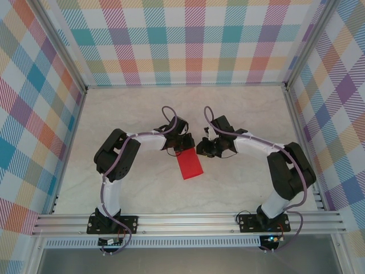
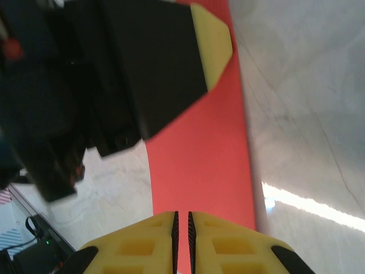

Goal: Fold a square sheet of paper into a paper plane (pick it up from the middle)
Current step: First fold in half a square sheet of paper at the center of the table.

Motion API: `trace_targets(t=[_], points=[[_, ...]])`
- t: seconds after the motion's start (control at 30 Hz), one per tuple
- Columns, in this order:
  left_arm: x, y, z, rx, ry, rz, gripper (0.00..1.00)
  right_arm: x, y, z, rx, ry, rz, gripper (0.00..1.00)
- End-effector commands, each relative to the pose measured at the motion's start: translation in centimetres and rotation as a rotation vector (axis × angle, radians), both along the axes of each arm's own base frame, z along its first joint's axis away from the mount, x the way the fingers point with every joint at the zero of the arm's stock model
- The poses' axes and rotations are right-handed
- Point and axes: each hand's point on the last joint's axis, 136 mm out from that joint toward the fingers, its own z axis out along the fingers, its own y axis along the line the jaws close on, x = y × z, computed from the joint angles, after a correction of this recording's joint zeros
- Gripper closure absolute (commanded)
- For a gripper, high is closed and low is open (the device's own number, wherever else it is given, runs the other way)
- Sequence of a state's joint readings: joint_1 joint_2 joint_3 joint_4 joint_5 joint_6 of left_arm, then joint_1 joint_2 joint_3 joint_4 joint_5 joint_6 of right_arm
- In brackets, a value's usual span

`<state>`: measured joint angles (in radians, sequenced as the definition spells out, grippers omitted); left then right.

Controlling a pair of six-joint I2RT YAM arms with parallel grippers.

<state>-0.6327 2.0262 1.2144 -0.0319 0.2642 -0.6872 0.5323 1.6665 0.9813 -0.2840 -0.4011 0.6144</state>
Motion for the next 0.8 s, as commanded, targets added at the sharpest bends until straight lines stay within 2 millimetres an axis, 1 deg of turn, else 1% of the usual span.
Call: trace_targets(t=[0.0,0.27,0.43,0.5,0.67,0.77], points=[[-1.6,1.7,-3.7,0.109,0.086,0.012,0.90,0.7,1.4,-0.4,0.031,0.023,0.015,0.85],[-1.8,1.8,-4.0,0.106,0.097,0.020,0.90,1.5,2.5,-2.3,0.032,0.081,0.034,0.86],[-2.0,1.8,-4.3,0.101,0.106,0.020,0.90,1.6,2.4,-3.3,0.003,0.101,0.032,0.86],[-2.1,1.8,-4.3,0.103,0.107,0.021,0.90,1.3,2.0,-3.9,-0.015,0.112,0.030,0.87],[-2.0,1.9,-4.3,0.107,0.104,0.024,0.90,-0.3,1.0,-5.4,-0.044,0.154,0.034,0.87],[-1.9,1.9,-4.2,0.106,0.101,0.027,0.90,-1.1,0.5,-5.8,-0.053,0.167,0.035,0.87]])
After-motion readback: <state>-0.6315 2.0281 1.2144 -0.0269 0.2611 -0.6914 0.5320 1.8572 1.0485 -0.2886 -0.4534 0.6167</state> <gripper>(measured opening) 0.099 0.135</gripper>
